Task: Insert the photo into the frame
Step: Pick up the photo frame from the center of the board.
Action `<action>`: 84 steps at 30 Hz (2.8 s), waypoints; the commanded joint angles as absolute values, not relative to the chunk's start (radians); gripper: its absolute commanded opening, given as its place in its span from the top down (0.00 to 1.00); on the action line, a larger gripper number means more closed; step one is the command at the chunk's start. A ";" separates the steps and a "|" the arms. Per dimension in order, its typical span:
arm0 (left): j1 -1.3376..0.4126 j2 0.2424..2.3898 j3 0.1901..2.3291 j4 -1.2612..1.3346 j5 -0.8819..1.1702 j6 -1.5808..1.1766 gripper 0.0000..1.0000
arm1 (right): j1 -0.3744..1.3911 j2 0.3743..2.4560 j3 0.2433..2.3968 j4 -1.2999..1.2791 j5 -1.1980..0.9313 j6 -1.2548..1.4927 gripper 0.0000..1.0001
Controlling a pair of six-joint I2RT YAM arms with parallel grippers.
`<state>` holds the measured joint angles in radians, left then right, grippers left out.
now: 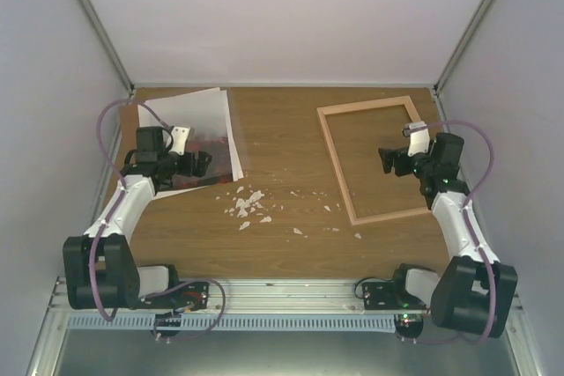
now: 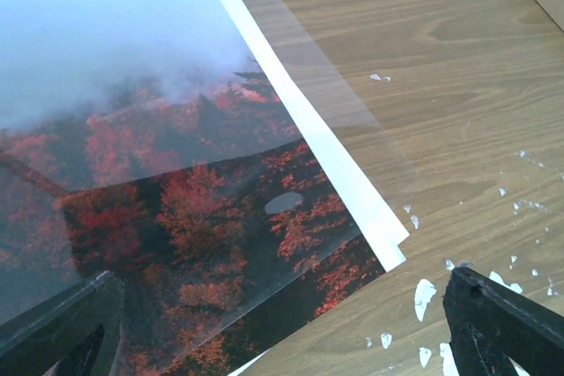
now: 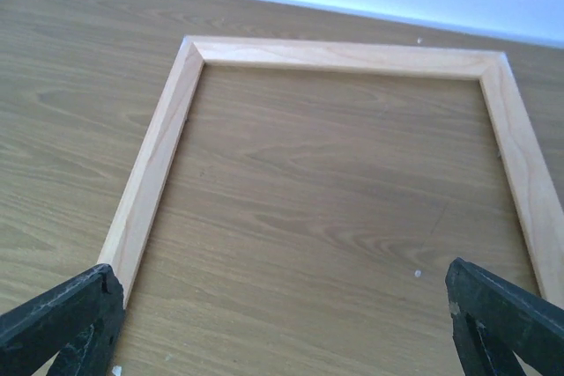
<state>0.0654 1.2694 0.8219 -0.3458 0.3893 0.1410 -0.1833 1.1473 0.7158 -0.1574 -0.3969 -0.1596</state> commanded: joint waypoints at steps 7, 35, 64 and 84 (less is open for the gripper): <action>0.057 1.208 0.796 -0.292 0.338 0.194 0.01 | -0.162 1.241 0.932 -0.375 -0.460 -0.235 0.00; 0.059 1.099 0.778 -0.251 0.289 0.175 0.01 | 0.276 1.715 1.177 -0.447 -0.106 0.050 0.05; 0.059 1.087 0.762 -0.232 0.318 0.169 0.01 | 0.326 2.010 1.263 -0.460 -0.101 0.197 0.46; 0.060 1.062 0.770 -0.225 0.290 0.170 0.01 | 0.323 1.774 1.425 -0.479 -0.260 0.192 0.95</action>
<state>0.0616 1.0882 0.7639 -0.2798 0.3004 0.1711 0.3134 1.8942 1.3170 -0.5312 -0.1173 0.2085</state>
